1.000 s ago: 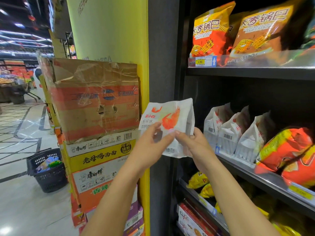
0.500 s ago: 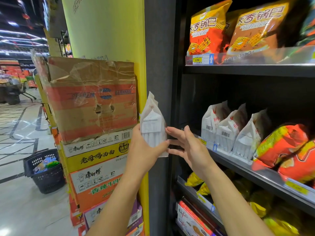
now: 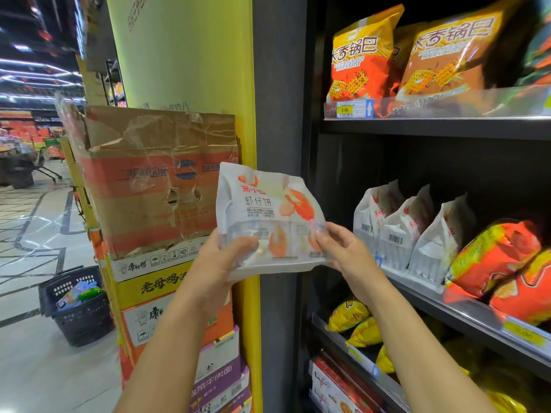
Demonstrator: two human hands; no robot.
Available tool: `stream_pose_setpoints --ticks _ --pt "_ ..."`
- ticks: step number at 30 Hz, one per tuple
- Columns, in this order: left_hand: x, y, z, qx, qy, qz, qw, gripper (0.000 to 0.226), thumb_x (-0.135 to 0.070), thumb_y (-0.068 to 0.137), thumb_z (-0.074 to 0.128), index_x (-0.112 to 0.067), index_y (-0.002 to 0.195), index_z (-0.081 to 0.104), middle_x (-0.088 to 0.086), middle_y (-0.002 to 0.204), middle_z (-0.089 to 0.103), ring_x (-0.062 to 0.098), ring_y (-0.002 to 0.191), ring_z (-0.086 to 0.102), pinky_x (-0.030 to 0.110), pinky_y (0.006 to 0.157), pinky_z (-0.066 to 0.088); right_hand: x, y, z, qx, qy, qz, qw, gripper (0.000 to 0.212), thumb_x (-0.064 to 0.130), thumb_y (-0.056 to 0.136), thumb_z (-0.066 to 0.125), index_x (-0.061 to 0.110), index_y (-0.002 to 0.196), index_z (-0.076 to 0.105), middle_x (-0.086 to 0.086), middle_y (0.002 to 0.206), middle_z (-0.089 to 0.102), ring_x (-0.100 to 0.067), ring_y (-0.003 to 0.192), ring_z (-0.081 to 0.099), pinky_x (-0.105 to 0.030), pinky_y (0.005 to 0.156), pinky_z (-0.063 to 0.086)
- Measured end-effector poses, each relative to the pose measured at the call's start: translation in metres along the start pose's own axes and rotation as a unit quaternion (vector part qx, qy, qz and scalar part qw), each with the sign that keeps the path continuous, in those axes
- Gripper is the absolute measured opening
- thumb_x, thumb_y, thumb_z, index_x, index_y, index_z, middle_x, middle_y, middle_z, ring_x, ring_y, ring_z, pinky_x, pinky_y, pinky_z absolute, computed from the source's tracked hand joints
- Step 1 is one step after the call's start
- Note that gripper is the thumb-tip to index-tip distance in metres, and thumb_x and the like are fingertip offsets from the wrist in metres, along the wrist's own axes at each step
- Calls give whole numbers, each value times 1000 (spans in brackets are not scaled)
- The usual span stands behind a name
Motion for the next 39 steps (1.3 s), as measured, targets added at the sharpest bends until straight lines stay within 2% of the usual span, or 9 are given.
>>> stream_pose_setpoints --ticks 7,12,15,18,21,26,31,35,39 --pt "0 2 -4 11 -75 -76 994 51 -39 80 75 -23 128 69 8 121 78 20 95 75 38 80 60 4 -5 10 110 188 113 970 42 43 100 59 21 134 66 -9 132 73 -30 127 67 -56 112 49" --pt "-4 4 0 33 -82 -109 990 35 -51 101 56 -33 131 64 6 121 79 22 100 78 42 78 66 15 -3 7 88 219 143 961 34 42 102 60 26 132 64 -7 124 77 -24 112 75 -42 84 63" --pt "-5 6 -2 22 -71 -115 991 34 -51 103 54 -34 131 65 4 117 80 19 93 79 38 66 64 19 0 6 74 213 144 963 31 41 102 61 28 130 64 -7 120 78 -25 109 77 -42 82 64" --pt "-6 7 -8 12 -49 -108 993 33 -51 102 56 -35 129 68 2 119 79 18 97 76 43 82 62 22 1 5 75 201 135 967 32 41 101 63 28 130 64 -5 119 79 -23 108 77 -44 90 61" --pt "-5 9 -13 5 -28 -110 994 30 -43 102 59 -30 126 72 5 123 78 23 107 70 53 106 50 23 2 2 84 145 96 981 34 43 99 63 27 129 65 -3 121 78 -22 112 75 -47 99 59" --pt "-8 12 -20 -1 16 -60 998 35 -19 92 73 -11 125 67 6 115 80 18 90 79 29 70 61 27 1 -2 113 38 13 993 50 40 90 66 25 138 61 -1 127 75 -23 121 71 -44 100 57" --pt "-8 19 -21 -13 35 2 999 65 -25 75 81 -16 136 61 2 122 78 26 111 76 47 100 56 27 5 -11 103 -32 -22 994 51 40 90 67 26 138 60 6 129 74 -17 121 71 -43 103 57" --pt "-8 27 -14 -31 55 51 997 52 -15 85 80 -22 132 60 -5 116 79 18 107 77 37 89 62 36 13 -25 51 -163 -56 984 52 53 85 70 32 133 63 18 121 74 -2 112 71 -36 101 59" --pt "-7 40 2 -56 73 93 991 56 -13 86 83 -25 133 57 -7 119 78 9 106 75 23 78 63 49 31 -54 -30 -355 -94 930 56 44 97 70 26 148 53 10 139 63 -8 123 62 -30 101 55"
Point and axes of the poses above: each hand's wrist, its own y-axis towards the middle knuckle, its own z-axis out of the palm, x = y × z, the point moved 8 cm from there along y, towards the middle knuckle
